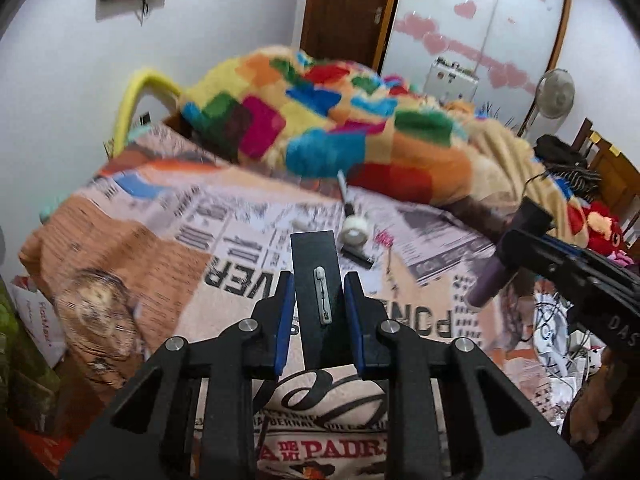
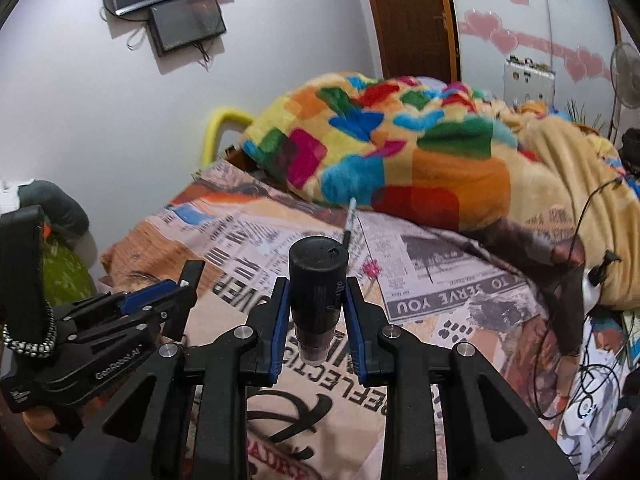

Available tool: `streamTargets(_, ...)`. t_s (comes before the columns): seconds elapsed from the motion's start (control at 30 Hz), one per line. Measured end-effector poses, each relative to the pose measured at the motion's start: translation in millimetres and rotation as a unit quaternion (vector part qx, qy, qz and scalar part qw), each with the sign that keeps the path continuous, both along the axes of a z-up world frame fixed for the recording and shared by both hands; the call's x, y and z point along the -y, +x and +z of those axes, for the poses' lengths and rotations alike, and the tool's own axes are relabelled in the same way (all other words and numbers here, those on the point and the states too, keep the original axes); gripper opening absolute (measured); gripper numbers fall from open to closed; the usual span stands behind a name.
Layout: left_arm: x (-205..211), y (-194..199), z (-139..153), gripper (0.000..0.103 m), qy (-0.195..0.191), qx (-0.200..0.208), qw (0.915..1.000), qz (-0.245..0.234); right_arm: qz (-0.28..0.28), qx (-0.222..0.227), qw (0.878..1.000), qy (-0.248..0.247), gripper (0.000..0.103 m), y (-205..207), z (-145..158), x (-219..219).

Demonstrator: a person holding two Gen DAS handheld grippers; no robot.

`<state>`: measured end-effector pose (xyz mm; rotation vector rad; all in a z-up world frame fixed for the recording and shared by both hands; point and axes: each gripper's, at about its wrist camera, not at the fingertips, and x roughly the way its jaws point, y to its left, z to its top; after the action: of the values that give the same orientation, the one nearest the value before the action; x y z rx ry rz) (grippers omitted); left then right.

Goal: Collect trash
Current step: 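Carry the comb and nail polish bottle with both tools over the white bin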

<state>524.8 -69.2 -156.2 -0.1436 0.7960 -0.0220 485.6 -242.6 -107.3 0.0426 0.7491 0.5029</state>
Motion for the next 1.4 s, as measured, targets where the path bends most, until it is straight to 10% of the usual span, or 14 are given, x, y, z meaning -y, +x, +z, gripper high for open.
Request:
streamTargets(0.57, -46.7, -150.8, 112.7, 0.024, 0.005, 0.101, 0.9935, 0.053, 0.069, 0.08, 0.994, 0.02, 0.024, -110.3, 84.7, -43.1)
streamTargets(1.4, -185.8, -350.5, 102.2, 0.024, 0.007, 0.105, 0.9709, 0.215, 0.238, 0.067, 0.969, -0.006, 0.024, -235.4, 71.8, -183.1)
